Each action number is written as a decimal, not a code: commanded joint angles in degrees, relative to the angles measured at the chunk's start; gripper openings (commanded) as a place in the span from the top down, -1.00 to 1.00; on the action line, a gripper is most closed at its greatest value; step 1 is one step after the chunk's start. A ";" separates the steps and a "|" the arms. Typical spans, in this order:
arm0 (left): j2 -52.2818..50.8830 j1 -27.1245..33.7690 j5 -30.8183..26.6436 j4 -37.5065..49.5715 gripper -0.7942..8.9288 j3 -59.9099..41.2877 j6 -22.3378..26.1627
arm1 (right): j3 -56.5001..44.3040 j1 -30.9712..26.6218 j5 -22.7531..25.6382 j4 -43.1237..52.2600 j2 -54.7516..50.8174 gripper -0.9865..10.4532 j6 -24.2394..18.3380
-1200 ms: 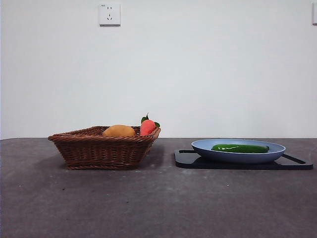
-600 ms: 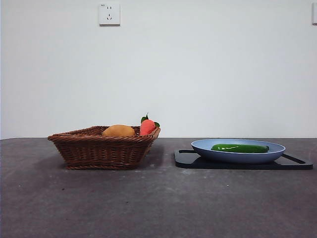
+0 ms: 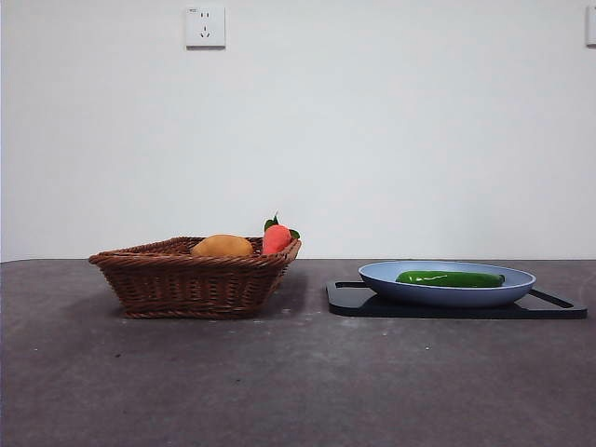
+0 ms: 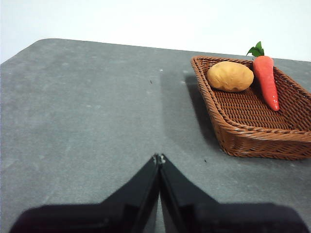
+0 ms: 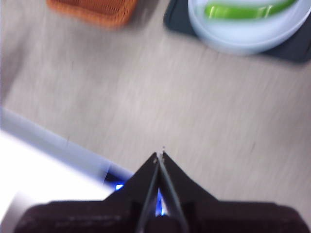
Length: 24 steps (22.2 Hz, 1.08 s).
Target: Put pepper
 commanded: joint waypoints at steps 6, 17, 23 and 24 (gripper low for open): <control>-0.13 0.17 0.15 0.61 0.82 -0.61 -0.17 | -16.28 -10.29 1.46 32.65 -19.06 0.81 4.55; -0.13 0.17 0.17 0.61 0.82 -0.61 -0.17 | -59.25 -12.35 8.02 70.40 -43.10 0.81 4.59; -0.13 0.17 0.17 0.61 0.82 -0.61 -0.17 | -68.00 -12.35 12.07 71.60 -48.78 0.81 4.61; -0.13 0.17 0.17 0.61 0.82 -0.61 -0.17 | -69.11 -12.35 12.72 71.56 -49.55 0.81 4.66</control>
